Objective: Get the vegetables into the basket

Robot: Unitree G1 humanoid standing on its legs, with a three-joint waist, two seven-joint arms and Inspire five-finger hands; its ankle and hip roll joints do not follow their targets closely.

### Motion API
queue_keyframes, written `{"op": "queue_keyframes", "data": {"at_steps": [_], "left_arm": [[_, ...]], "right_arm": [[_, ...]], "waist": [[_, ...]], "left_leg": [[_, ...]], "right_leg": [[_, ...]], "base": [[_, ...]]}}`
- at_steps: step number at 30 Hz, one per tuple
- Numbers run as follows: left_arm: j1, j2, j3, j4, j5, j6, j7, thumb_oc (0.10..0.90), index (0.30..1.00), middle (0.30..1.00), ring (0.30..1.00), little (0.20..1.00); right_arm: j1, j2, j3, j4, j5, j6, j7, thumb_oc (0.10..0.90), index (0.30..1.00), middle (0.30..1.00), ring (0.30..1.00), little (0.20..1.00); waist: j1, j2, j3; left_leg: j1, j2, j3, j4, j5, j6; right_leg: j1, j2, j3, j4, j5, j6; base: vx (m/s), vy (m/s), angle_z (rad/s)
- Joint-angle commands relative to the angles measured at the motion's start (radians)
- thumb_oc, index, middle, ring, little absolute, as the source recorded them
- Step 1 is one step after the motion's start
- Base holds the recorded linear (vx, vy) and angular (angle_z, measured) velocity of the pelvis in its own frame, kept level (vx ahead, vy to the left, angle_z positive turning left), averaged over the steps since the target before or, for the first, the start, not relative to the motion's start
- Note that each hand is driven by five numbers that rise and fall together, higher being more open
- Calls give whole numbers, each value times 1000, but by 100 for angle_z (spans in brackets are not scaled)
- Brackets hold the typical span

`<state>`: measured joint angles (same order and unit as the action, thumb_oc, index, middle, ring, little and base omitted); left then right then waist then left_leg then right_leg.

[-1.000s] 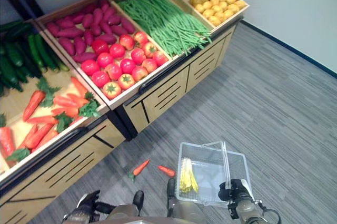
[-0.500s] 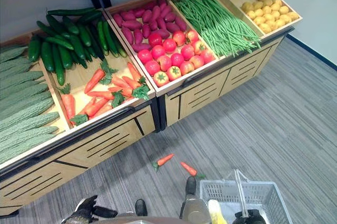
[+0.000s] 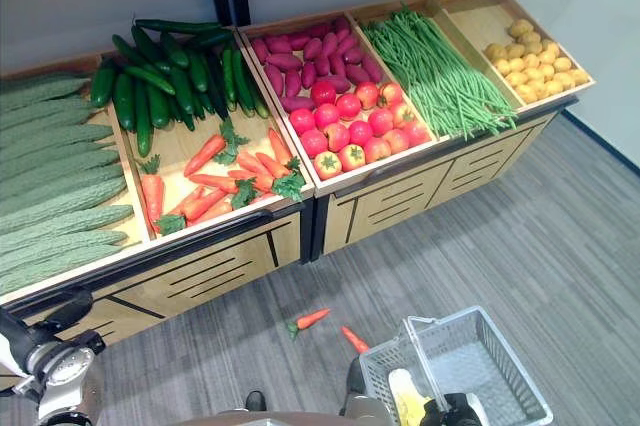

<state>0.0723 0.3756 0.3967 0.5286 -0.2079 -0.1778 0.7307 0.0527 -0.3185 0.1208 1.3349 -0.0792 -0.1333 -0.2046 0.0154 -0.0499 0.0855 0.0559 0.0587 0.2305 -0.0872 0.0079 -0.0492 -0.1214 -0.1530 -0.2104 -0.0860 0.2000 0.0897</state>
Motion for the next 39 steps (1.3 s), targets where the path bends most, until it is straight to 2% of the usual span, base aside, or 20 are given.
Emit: {"op": "queue_keyframes", "data": {"at_steps": [1,3,4,5,7,9,10,11,12,17,20,25,29,33,34,39], "left_arm": [[-32,100,67,-84,171,-40,73,900,1000,1000,1000,1000],[-27,113,66,-110,210,-26,67,900,1000,1000,1000,1000],[-32,151,33,-154,294,-4,6,900,1000,1000,1000,1000],[-34,151,32,-154,294,-3,5,900,1000,1000,1000,1000],[-71,255,-50,-175,370,-9,-82,900,1000,1000,1000,1000],[-75,325,-113,-250,448,-15,-177,900,1000,1000,1000,1000],[-75,401,-148,-252,505,-34,-219,900,1000,1000,1000,1000],[-78,403,-150,-248,505,-35,-218,900,1000,1000,1000,1000],[-102,479,-188,-244,537,-38,-257,900,1000,1000,1000,1000],[-191,550,-267,-220,538,-43,-316,900,1000,1000,1000,1000],[-257,639,-338,-174,546,-49,-379,900,1000,1000,1000,1000],[-344,704,-430,-107,564,-39,-420,900,1000,1000,1000,1000],[-418,750,-506,-62,626,-33,-403,900,1000,1000,1000,1000],[-537,759,-604,25,658,3,-389,900,1000,1000,1000,1000],[-585,773,-655,42,694,16,-384,900,1000,1000,1000,1000],[-645,775,-714,81,731,37,-376,900,1000,1000,1000,1000]], "right_arm": [[-23,-19,-8,18,-25,-23,-26,400,300,300,300,300],[-20,-23,-8,16,-25,-25,-25,400,300,300,300,300],[-24,-36,-6,11,-28,-28,-17,400,300,300,300,300],[-25,-36,-8,11,-28,-28,-16,400,300,300,300,300],[-42,-58,11,-12,-30,-30,-3,400,300,300,300,300],[-55,-72,14,-31,-29,-33,6,400,300,300,300,300],[-61,-83,18,-43,-25,-38,18,400,300,300,300,300],[-61,-81,17,-43,-25,-38,19,400,300,300,300,300],[-65,-88,30,-55,-28,-47,29,400,300,300,300,300],[-71,-92,45,-69,-37,-53,43,400,300,300,300,300],[-70,-101,55,-75,-39,-54,60,400,300,300,300,300],[-73,-111,55,-82,-41,-55,65,400,300,300,300,300],[-77,-116,60,-88,-42,-58,63,400,300,300,300,300],[-99,-121,71,-89,-40,-56,54,400,300,300,300,300],[-116,-124,76,-87,-34,-54,51,400,300,300,300,300],[-137,-129,82,-92,-27,-52,45,400,300,300,300,300]], "waist": [[3,-39,10],[1,-39,10],[-3,-38,12],[-2,-38,13],[-13,-35,16],[-16,-33,20],[-22,-30,20],[-21,-32,20],[-30,-30,20],[-44,-34,22],[-60,-34,25],[-70,-37,31],[-75,-39,41],[-83,-40,63],[-80,-38,73],[-79,-41,93]], "left_leg": [[-58,34,-6,0,16,-34],[-58,35,-5,0,16,-34],[-58,37,-6,0,19,-35],[-58,37,-7,0,19,-35],[-55,38,-4,0,21,-38],[-56,39,-4,0,21,-39],[-55,40,-1,0,21,-40],[-55,40,-1,0,20,-40],[-54,39,5,0,19,-41],[-54,39,17,0,18,-40],[-50,40,31,0,17,-40],[-51,39,41,0,18,-38],[-61,39,43,0,21,-37],[-89,38,45,0,31,-34],[-109,38,44,0,37,-32],[-142,39,42,0,49,-31]], "right_leg": [[60,-37,39,36,-83,72],[60,-37,38,35,-82,73],[61,-35,38,32,-79,72],[62,-35,38,32,-79,72],[61,-36,41,29,-74,74],[60,-35,44,29,-70,75],[59,-36,46,27,-67,77],[59,-36,47,27,-67,77],[58,-36,51,25,-64,80],[45,-36,69,26,-54,83],[34,-33,86,28,-48,86],[23,-32,102,27,-42,89],[7,-32,110,31,-38,91],[-29,-30,121,38,-29,91],[-49,-28,125,38,-24,91],[-82,-26,130,41,-16,91]], "base": [[0,0,0],[0,0,0],[0,0,0],[0,0,0],[0,0,0],[-23,16,-7],[-13,18,-5],[-9,29,-3],[-4,15,-5],[-8,15,-10],[0,19,-9],[1,14,-14],[-16,17,-8],[-54,25,-4],[-39,37,-7],[-21,18,-5]]}}
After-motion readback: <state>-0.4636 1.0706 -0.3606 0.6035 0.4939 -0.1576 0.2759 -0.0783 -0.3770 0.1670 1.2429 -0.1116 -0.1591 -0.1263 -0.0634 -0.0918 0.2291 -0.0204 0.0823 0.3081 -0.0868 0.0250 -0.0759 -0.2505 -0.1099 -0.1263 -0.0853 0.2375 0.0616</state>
